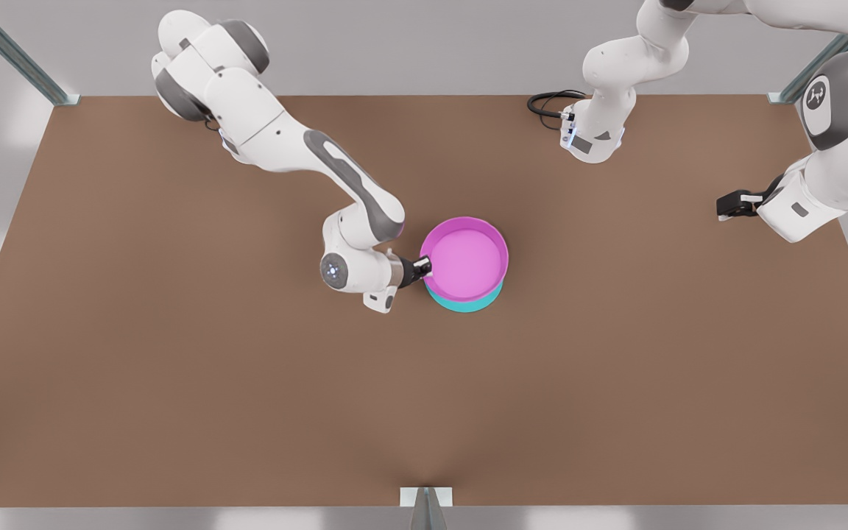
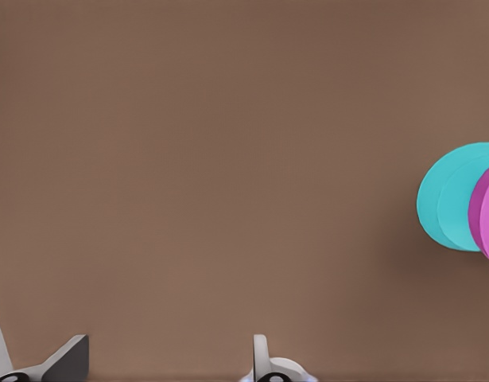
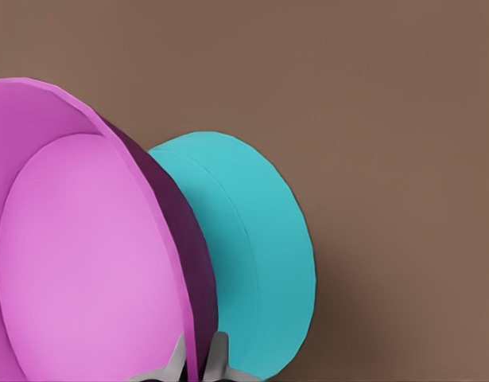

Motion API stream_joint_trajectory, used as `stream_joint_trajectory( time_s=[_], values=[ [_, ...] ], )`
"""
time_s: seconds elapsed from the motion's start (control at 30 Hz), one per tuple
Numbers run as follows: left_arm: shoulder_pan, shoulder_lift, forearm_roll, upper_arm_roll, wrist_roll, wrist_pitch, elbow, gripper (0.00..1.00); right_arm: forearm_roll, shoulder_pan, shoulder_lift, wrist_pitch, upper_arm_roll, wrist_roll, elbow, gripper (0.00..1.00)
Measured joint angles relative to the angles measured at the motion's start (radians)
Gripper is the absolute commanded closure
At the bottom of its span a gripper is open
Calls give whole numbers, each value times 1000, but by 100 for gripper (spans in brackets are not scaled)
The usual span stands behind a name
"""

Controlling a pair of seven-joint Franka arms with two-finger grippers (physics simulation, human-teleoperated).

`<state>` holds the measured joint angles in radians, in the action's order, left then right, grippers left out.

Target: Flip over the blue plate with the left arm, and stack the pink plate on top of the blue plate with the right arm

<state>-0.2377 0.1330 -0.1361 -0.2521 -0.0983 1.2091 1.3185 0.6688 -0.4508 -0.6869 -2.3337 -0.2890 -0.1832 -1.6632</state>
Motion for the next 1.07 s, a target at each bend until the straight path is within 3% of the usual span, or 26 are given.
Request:
stream_joint_trajectory(
  time_s=[0.23,0.27,0.6,0.67,0.73,0.83,0.87,0.93,0.97,1.07],
  values=[
    [0,3,0,0,-11,-1,0,0,-16,-1,-14,-14,1,28,-3,76],
    [1,3,0,0,-12,-1,0,0,-19,-1,-14,-15,1,32,-6,0],
    [1,3,1,-1,-16,0,0,0,-40,30,63,4,29,70,39,0],
    [1,3,1,-1,-16,0,0,0,-125,42,83,123,129,83,282,0],
    [0,3,2,-2,-17,0,0,0,-311,49,91,305,175,100,534,0],
    [0,2,2,-2,-18,0,0,0,-670,89,159,542,203,107,651,0],
    [1,2,2,-3,-18,-1,0,0,-742,132,232,601,221,105,601,0],
    [1,3,2,-3,-18,0,0,0,-763,210,494,628,348,108,233,0],
    [1,3,2,-3,-18,0,0,0,-758,266,558,628,374,111,130,0],
    [0,3,2,-3,-18,0,0,0,-736,357,592,652,383,132,96,0]
  ],
)
